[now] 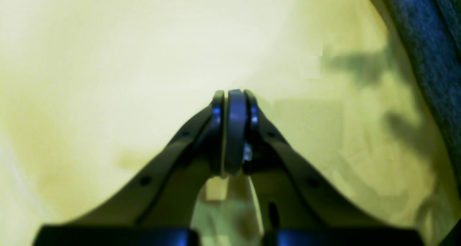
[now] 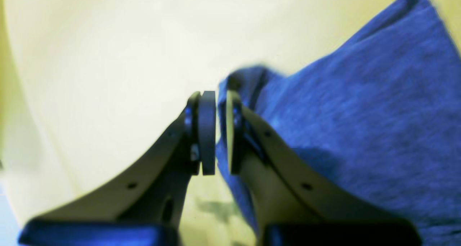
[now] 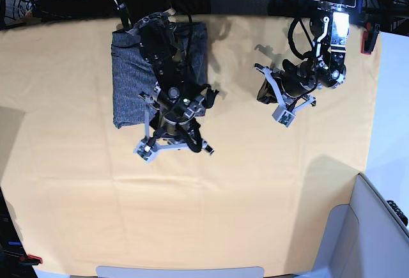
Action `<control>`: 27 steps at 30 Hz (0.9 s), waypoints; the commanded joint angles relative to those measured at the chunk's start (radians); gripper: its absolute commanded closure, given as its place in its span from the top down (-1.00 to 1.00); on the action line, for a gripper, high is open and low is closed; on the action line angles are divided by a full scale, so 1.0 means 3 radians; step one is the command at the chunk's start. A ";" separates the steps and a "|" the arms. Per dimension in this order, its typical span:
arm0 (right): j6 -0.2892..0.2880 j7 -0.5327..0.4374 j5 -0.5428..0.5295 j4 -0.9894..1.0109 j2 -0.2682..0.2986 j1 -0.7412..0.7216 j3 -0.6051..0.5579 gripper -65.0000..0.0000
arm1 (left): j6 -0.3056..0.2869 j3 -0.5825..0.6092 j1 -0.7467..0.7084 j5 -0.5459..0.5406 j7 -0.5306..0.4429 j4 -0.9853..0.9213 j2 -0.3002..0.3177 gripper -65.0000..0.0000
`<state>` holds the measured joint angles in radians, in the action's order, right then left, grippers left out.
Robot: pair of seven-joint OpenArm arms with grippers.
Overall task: Fold the T-shirt properly
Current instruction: 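Tuck and flatten the stack's edge with the right gripper, then withdraw, then move the left gripper to the stack's side and grasp its edge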
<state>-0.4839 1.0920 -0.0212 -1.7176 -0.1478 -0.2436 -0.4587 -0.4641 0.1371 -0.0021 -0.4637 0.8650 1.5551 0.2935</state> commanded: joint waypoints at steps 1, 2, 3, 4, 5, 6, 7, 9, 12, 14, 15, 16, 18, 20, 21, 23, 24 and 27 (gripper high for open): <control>0.0040 -0.0062 0.0022 -0.0108 0.0025 -0.0050 0.0074 -0.81 | 0.0000 -0.0020 0.0035 0.0009 0.0019 0.0026 0.0021 -0.98; 0.0056 -0.0042 0.0017 -0.0164 0.0071 -0.0045 0.0146 -0.76 | 0.0000 -0.0020 0.0035 0.0009 0.0019 0.0026 0.0027 -0.98; 0.0071 0.0030 0.0017 -0.0225 0.0107 -0.0040 0.0212 -0.69 | 0.0000 -0.0020 0.0030 0.0009 0.0019 0.0026 0.0027 -0.98; 0.0071 0.0101 0.0017 -0.0277 0.0132 -0.0019 0.0273 -0.61 | 0.0000 -0.0020 0.0030 0.0009 0.0019 0.0026 0.0032 -0.98; 0.0071 0.0163 0.0017 -0.0348 0.0168 0.0011 0.0355 -0.52 | 0.0000 -0.0020 0.0025 0.0009 0.0019 0.0026 0.0032 -0.98; 0.0071 0.0183 0.0017 -0.0425 0.0194 0.0047 0.0432 -0.45 | 0.0000 -0.0020 0.0025 0.0009 0.0029 0.0026 0.0032 -0.98; 0.0071 0.0183 0.0017 -0.0491 0.0245 0.0098 0.0509 -0.40 | 0.0000 -0.0020 0.0025 0.0009 0.0050 0.0036 0.0032 -0.98; 0.0071 0.0199 0.0012 -0.0522 0.0352 0.0134 0.0626 -0.36 | 0.0000 -0.0020 0.0020 0.0009 0.0055 0.0056 0.0042 -0.98; 0.0066 0.0199 -0.0091 -0.0512 0.0552 0.0175 0.0744 -0.36 | 0.0000 -0.0015 -0.0042 0.0009 0.0101 0.0179 0.0098 -0.98; 0.0061 0.0199 -0.0392 -0.0471 0.0715 0.0175 0.0903 -0.36 | -0.0005 -0.0020 -0.0098 -0.0007 0.0316 0.0317 0.0134 -0.98; 0.0051 0.0199 -0.0612 -0.0415 0.0807 0.0165 0.1020 -0.36 | -0.0005 -0.0020 -0.0103 -0.0007 0.0382 0.0378 0.0134 -0.98; 0.0045 0.0199 -0.0847 -0.0343 0.0879 0.0160 0.1158 -0.36 | -0.0005 -0.0020 -0.0113 -0.0007 0.0428 0.0450 0.0139 -0.98; 0.0040 0.0209 -0.1425 -0.0128 0.1068 0.0088 0.1388 -0.36 | -0.0005 -0.0020 -0.0139 -0.0007 0.0479 0.0527 0.0134 -0.98; 0.0040 0.0209 -0.2095 0.0179 0.1293 0.0001 0.1506 -0.36 | -0.0005 -0.0020 -0.0200 -0.0002 0.0469 0.0547 0.0134 -0.98; 0.0040 0.0204 -0.2387 0.0306 0.1375 -0.0040 0.1537 -0.36 | -0.0005 -0.0020 -0.0210 0.0004 0.0459 0.0542 0.0134 -0.98; 0.0040 0.0204 -0.2832 0.0496 0.1513 -0.0081 0.1573 -0.36 | -0.0005 -0.0020 -0.0215 0.0004 0.0454 0.0537 0.0129 -0.98; 0.0040 0.0204 -0.3031 0.0593 0.1564 -0.0127 0.1552 -0.36 | -0.0005 -0.0020 -0.0215 0.0004 0.0454 0.0537 0.0129 -0.98; 0.0040 0.0209 -0.3313 0.0716 0.1626 -0.0178 0.1537 -0.36 | -0.0005 -0.0020 -0.0215 0.0004 0.0454 0.0532 0.0124 -0.98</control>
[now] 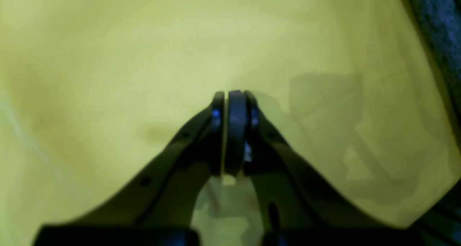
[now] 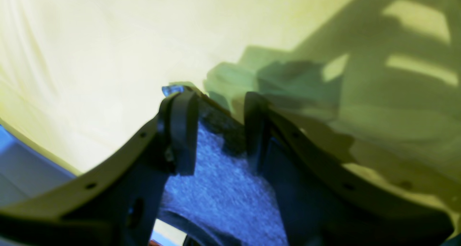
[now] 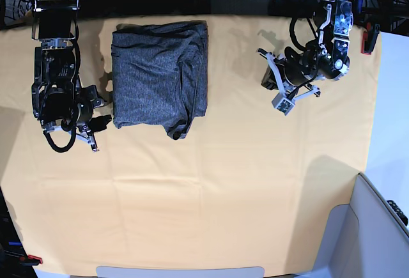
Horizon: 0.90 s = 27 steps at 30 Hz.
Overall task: Fold the T-shirt properly
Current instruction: 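Move the left gripper to the stack's side and grasp its edge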
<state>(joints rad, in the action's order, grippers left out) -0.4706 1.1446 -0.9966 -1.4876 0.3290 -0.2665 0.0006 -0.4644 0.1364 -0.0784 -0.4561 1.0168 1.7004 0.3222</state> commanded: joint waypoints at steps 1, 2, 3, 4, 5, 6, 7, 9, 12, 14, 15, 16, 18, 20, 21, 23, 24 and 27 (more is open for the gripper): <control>-0.0004 0.0079 -0.0031 -0.0051 0.0036 -0.0117 0.0006 -0.36 | -0.0004 -0.0012 0.0034 -0.0022 -0.0052 0.0047 0.0023 -0.98; -0.0004 0.0125 0.0046 -0.0051 0.0026 -0.0153 0.0006 -0.36 | -0.0004 -0.0012 0.0034 -0.0022 -0.0052 0.0047 0.0023 -0.98; -0.0004 0.0146 0.0113 -0.0051 0.0016 -0.0173 0.0006 -0.36 | -0.0004 -0.0012 0.0029 -0.0022 -0.0052 0.0047 0.0023 -0.98; -0.0004 0.0156 0.0169 -0.0046 0.0005 -0.0183 0.0001 -0.36 | -0.0004 -0.0012 -0.0002 -0.0022 -0.0057 0.0047 0.0023 -0.98; -0.0009 0.0156 0.0225 -0.0031 -0.0030 -0.0188 -0.0020 -0.36 | -0.0004 -0.0012 -0.0012 -0.0022 -0.0062 0.0047 0.0023 -0.98; -0.0014 0.0156 0.0251 0.0000 -0.0051 -0.0214 -0.0076 -0.36 | -0.0004 -0.0012 -0.0012 -0.0022 -0.0062 0.0047 0.0023 -0.98; -0.0086 0.0156 0.0271 0.0051 -0.0061 -0.0265 -0.0158 -0.36 | -0.0004 -0.0012 -0.0012 -0.0022 -0.0062 0.0047 0.0023 -0.98; -0.0193 0.0151 0.0276 0.0159 -0.0071 -0.0280 -0.0296 -0.36 | -0.0004 -0.0007 -0.0012 -0.0022 -0.0057 0.0047 0.0023 -0.98; -0.0209 0.0146 0.0281 0.0189 -0.0143 -0.0270 -0.0368 -0.36 | -0.0004 -0.0012 -0.0012 -0.0022 -0.0037 0.0047 0.0028 -0.98; -0.0209 0.0146 0.0281 0.0189 -0.0148 -0.0260 -0.0373 -0.37 | -0.0004 -0.0012 -0.0017 -0.0022 -0.0032 0.0047 0.0033 -0.98; -0.0209 0.0146 0.0281 0.0189 -0.0148 -0.0255 -0.0373 -0.37 | -0.0004 -0.0012 -0.0058 -0.0022 -0.0032 0.0052 0.0033 -0.98; -0.0209 0.0151 0.0281 0.0184 -0.0148 -0.0255 -0.0378 -0.38 | -0.0009 -0.0012 -0.0089 -0.0027 -0.0032 0.0063 0.0033 -0.98; -0.0209 0.0156 0.0281 0.0184 -0.0148 -0.0255 -0.0383 -0.55 | -0.0014 -0.0007 -0.0104 -0.0032 -0.0027 0.0099 0.0033 -0.98; -0.0199 0.0156 0.0343 0.0184 -0.0158 -0.0255 -0.0383 -0.97 | -0.0014 -0.0007 -0.0109 -0.0032 0.0086 0.0160 0.0039 -0.97; -0.0199 0.0161 0.0430 0.0184 -0.0158 -0.0255 -0.0429 -1.00 | -0.0014 -0.0012 -0.0109 -0.0037 0.0209 0.0191 0.0039 -0.97; -0.0199 0.0156 0.0573 0.0179 -0.0163 -0.0255 -0.0567 -0.95 | -0.0019 -0.0012 -0.0089 -0.0037 0.0469 0.0278 0.0023 -0.97; -0.0199 0.0151 0.0604 0.0174 -0.0168 -0.0255 -0.0628 -0.95 | -0.0019 -0.0012 -0.0084 -0.0042 0.0582 0.0313 0.0018 -0.97; -0.0199 0.0146 0.0680 0.0169 -0.0230 -0.0255 -0.0726 -0.95 | -0.0025 -0.0017 -0.0104 -0.0047 0.0766 0.0339 -0.0161 -0.81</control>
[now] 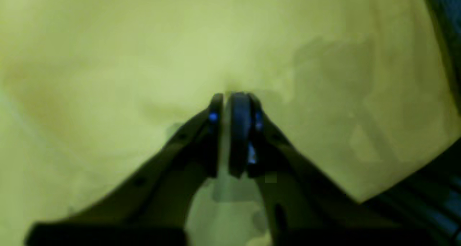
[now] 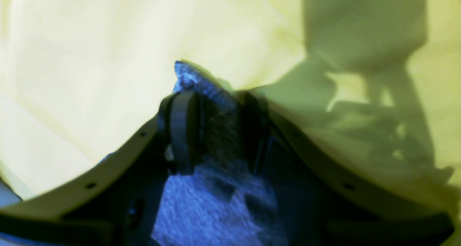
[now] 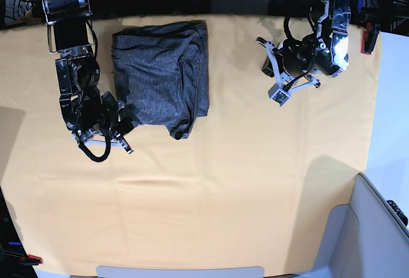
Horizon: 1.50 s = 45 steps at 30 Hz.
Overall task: Fold the T-shirt properly
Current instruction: 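Move the left gripper to the stack's side and grasp its edge, then grasp the stack with the right gripper and lift it between both grippers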
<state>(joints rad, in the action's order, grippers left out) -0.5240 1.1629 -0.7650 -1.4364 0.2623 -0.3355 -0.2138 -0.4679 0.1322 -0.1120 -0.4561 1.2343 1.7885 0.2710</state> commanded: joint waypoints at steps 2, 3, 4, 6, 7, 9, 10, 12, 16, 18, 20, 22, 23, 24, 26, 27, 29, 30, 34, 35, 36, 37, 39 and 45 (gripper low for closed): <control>-0.0021 0.0085 -0.0061 -0.0002 -0.0023 -0.0025 -0.0011 -0.95 | -0.0013 0.0002 -0.0018 -0.0058 0.0057 0.0045 -0.0072 -0.66; -0.0021 0.0085 -0.0061 -0.0002 -0.0033 -0.0025 -0.0011 -0.95 | -0.0013 -0.0003 -0.0064 -0.0104 0.0062 0.0045 -0.0113 -0.58; -0.0021 0.0085 -0.0061 -0.0002 -0.0038 -0.0025 -0.0011 -0.95 | -0.0013 -0.0003 -0.0085 -0.0170 0.0067 0.0045 -0.0123 -0.52; -0.0021 0.0085 -0.0061 -0.0002 -0.0038 -0.0025 -0.0011 -0.95 | -0.0013 -0.0003 -0.0085 -0.0298 0.0195 0.0040 -0.0149 -0.41; -0.0021 0.0085 -0.0061 -0.0002 -0.0033 -0.0020 -0.0016 -0.95 | -0.0013 -0.0008 -0.0085 -0.0313 0.0231 0.0040 -0.0195 -0.38; -0.0021 0.0085 -0.0061 -0.0007 -0.0033 0.0006 -0.0016 -0.95 | -0.0013 -0.0008 -0.0085 -0.0318 0.0271 0.0030 -0.0236 -0.38; -0.0021 0.0085 -0.0061 -0.0007 -0.0033 0.0016 -0.0016 -0.95 | -0.0013 -0.0008 -0.0085 -0.0329 0.0271 0.0025 -0.0236 -0.38; -0.0021 0.0085 -0.0061 -0.0007 -0.0033 0.0021 -0.0016 -0.95 | -0.0013 -0.0008 -0.0090 -0.0329 0.0271 -0.0006 -0.0236 -0.38; -0.0021 0.0085 -0.0061 -0.0007 -0.0033 0.0021 -0.0016 -0.95 | -0.0013 -0.0014 -0.0090 -0.0334 0.0246 -0.0333 -0.0236 -0.38; -0.0021 0.0085 -0.0061 -0.0007 -0.0033 0.0021 -0.0016 -0.95 | -0.0013 -0.0014 -0.0100 -0.0334 0.0246 -0.0415 -0.0303 -0.38; -0.0021 0.0085 -0.0061 -0.0007 -0.0033 0.0021 -0.0016 -0.95 | -0.0013 -0.0080 -0.0156 -0.0334 0.0282 -0.0420 -0.0405 -0.38; -0.0021 0.0090 -0.0061 -0.0012 -0.0033 0.0026 -0.0016 -0.95 | -0.0013 -0.0126 -0.0171 -0.0334 0.0399 -0.0425 -0.0512 -0.38; -0.0021 0.0090 -0.0061 -0.0012 -0.0033 0.0026 -0.0016 -0.95 | -0.0013 -0.0126 -0.0171 -0.0334 0.0450 -0.0425 -0.0548 -0.38; -0.0021 0.0090 -0.0061 -0.0012 -0.0033 0.0026 -0.0016 -0.95 | -0.0013 -0.0126 -0.0171 -0.0334 0.0497 -0.0425 -0.0589 -0.38; -0.0021 0.0090 -0.0061 -0.0012 -0.0033 0.0026 -0.0016 -0.95 | -0.0013 -0.0126 -0.0171 -0.0334 0.0540 -0.0425 -0.0681 -0.38; -0.0021 0.0090 -0.0061 -0.0012 -0.0033 0.0026 -0.0016 -0.95 | -0.0013 -0.0126 -0.0177 -0.0339 0.0540 -0.0415 -0.0717 -0.38; -0.0021 0.0090 -0.0061 -0.0012 -0.0033 0.0026 -0.0016 -0.95 | -0.0013 -0.0126 -0.0177 -0.0569 0.0540 -0.0415 -0.0747 -0.38; -0.0021 0.0090 -0.0061 -0.0012 -0.0033 0.0026 -0.0016 -0.95 | -0.0013 -0.0131 -0.0177 -0.0769 0.0540 -0.0415 -0.0737 -0.38; -0.0021 0.0090 -0.0061 -0.0012 -0.0033 0.0026 -0.0016 -0.95 | -0.0008 -0.0233 -0.0177 -0.1142 0.0540 -0.0410 -0.0661 -0.33; -0.0021 0.0090 -0.0061 -0.0012 -0.0033 0.0026 -0.0016 -0.95 | -0.0008 -0.0233 -0.0177 -0.1214 0.0540 -0.0410 -0.0630 -0.27; -0.0021 0.0090 -0.0056 -0.0012 -0.0033 0.0026 -0.0016 -0.95 | -0.0003 -0.0233 -0.0177 -0.1280 0.0540 -0.0410 -0.0609 -0.23; -0.0021 0.0090 -0.0056 -0.0007 -0.0033 0.0026 -0.0016 -0.95 | -0.0003 -0.0233 -0.0177 -0.1331 0.0540 -0.0405 -0.0599 -0.19; -0.0021 0.0090 -0.0056 -0.0007 -0.0033 0.0026 -0.0016 -0.95 | -0.0003 -0.0208 -0.0182 -0.1408 0.0540 -0.0405 -0.0594 -0.19; -0.0021 0.0090 -0.0056 -0.0002 -0.0033 0.0026 -0.0016 -0.95 | -0.0003 -0.0203 -0.0182 -0.1899 0.0540 -0.0405 -0.0589 -0.19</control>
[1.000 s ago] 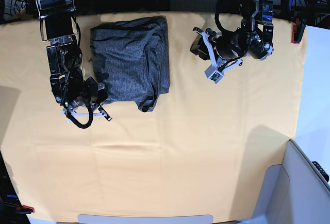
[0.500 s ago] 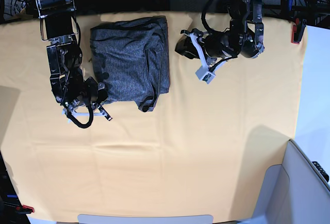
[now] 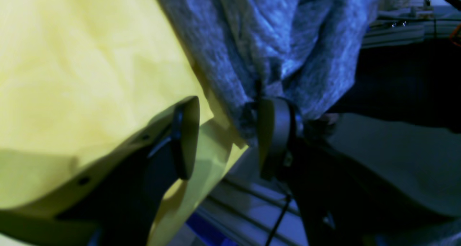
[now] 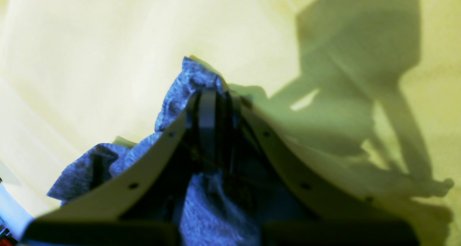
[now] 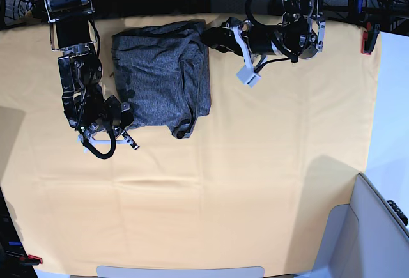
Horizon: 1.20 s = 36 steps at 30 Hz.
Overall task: Fold the T-shirt properly
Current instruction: 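Grasp the stack with the right gripper and lift it between both grippers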
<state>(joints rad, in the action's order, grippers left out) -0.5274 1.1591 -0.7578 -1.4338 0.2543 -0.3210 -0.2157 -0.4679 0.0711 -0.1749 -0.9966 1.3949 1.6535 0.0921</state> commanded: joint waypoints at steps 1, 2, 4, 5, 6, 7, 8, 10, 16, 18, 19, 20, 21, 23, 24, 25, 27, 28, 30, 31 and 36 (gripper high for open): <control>-0.0009 0.0103 -0.0064 -0.0010 -0.0006 -0.0022 -0.0010 -0.95 | -0.0003 0.0001 0.0028 -0.0210 0.0005 0.0045 0.0007 -0.19; -0.0009 0.0103 -0.0018 -0.0010 -0.0006 -0.0022 -0.0010 -0.95 | -0.0003 0.0006 0.0028 -0.0317 0.0005 0.0045 0.0048 -0.19; -0.0009 0.0108 0.0104 -0.0016 -0.0032 -0.0022 -0.0010 -0.95 | -0.0003 0.0057 0.0028 -0.0568 0.0005 0.0045 0.0125 -0.19; -0.0009 0.0108 0.0145 -0.0016 -0.0037 -0.0022 -0.0010 -0.95 | -0.0003 0.0103 0.0033 -0.0629 0.0005 0.0045 0.0130 -0.19; -0.0009 0.0108 0.0155 -0.0016 -0.0037 -0.0022 -0.0010 -0.95 | -0.0003 0.0123 0.0033 -0.0649 0.0005 0.0045 0.0151 -0.19; -0.0009 0.0108 0.0155 -0.0016 -0.0037 -0.0022 -0.0010 -0.95 | -0.0003 0.0129 0.0033 -0.0649 0.0005 0.0035 0.0151 -0.19; -0.0009 0.0108 0.0150 -0.0016 -0.0037 -0.0022 -0.0010 -0.95 | -0.0003 0.0164 0.0033 -0.0644 0.0005 0.0030 0.0151 -0.19; -0.0009 0.0108 0.0150 -0.0016 -0.0037 -0.0022 -0.0010 -0.95 | -0.0003 0.0190 0.0038 -0.0644 0.0005 0.0030 0.0151 -0.19; -0.0009 0.0108 0.0150 -0.0016 -0.0037 -0.0022 -0.0010 -0.95 | 0.0002 0.0374 0.0064 -0.0644 0.0005 -0.0175 0.0146 -0.16; -0.0009 0.0108 0.0150 -0.0016 -0.0037 -0.0022 -0.0010 -0.95 | 0.0002 0.0466 0.0202 -0.0649 0.0005 -0.0389 0.0156 -0.15; -0.0009 0.0108 0.0150 -0.0016 -0.0037 -0.0022 -0.0010 -0.95 | 0.0002 0.0497 0.0243 -0.0649 0.0005 -0.0451 0.0166 -0.15; -0.0009 0.0108 0.0150 -0.0016 -0.0037 -0.0022 -0.0010 -0.95 | 0.0002 0.0527 0.0248 -0.0644 0.0005 -0.0466 0.0166 -0.15; -0.0009 0.0108 0.0150 -0.0016 -0.0037 -0.0022 -0.0010 -0.95 | 0.0002 0.0548 0.0274 -0.0644 0.0005 -0.0466 0.0166 -0.15; -0.0009 0.0108 0.0150 -0.0016 -0.0037 -0.0022 -0.0010 -0.95 | -0.0003 0.0604 0.0350 -0.0644 0.0005 -0.0466 0.0166 -0.15; -0.0009 0.0108 0.0150 -0.0016 -0.0037 -0.0022 -0.0010 -0.95 | -0.0003 0.0655 0.0386 -0.0649 0.0005 -0.0466 0.0166 -0.15; -0.0009 0.0108 0.0150 -0.0016 -0.0037 -0.0022 -0.0010 -0.95 | -0.0003 0.0686 0.0407 -0.0649 0.0005 -0.0466 0.0166 -0.15; -0.0009 0.0108 0.0150 -0.0016 -0.0037 -0.0022 -0.0010 -0.95 | -0.0003 0.0686 0.0407 -0.0644 0.0005 -0.0466 0.0166 -0.16; -0.0009 0.0108 0.0150 -0.0016 -0.0037 -0.0022 -0.0010 -0.95 | -0.0003 0.0686 0.0407 -0.0644 0.0005 -0.0466 0.0166 -0.17; -0.0009 0.0108 0.0150 -0.0016 -0.0037 -0.0022 -0.0010 -0.95 | -0.0003 0.0686 0.0412 -0.0644 0.0005 -0.0466 0.0166 -0.33; -0.0009 0.0108 0.0150 -0.0021 -0.0037 -0.0022 -0.0010 -0.95 | -0.0003 0.0686 0.0412 -0.0644 0.0005 -0.0466 0.0166 -0.51; -0.0004 0.0113 0.0161 -0.0179 -0.0032 0.0009 -0.0010 -0.95 | 0.0007 0.0681 0.0427 -0.0644 0.0005 -0.0451 0.0227 -0.97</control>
<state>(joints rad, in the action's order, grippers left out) -0.5266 1.1751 -0.6945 -1.4731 0.2432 -0.3035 -0.2184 -0.4679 0.2768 -0.0540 -1.1748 1.3888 1.5032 0.1535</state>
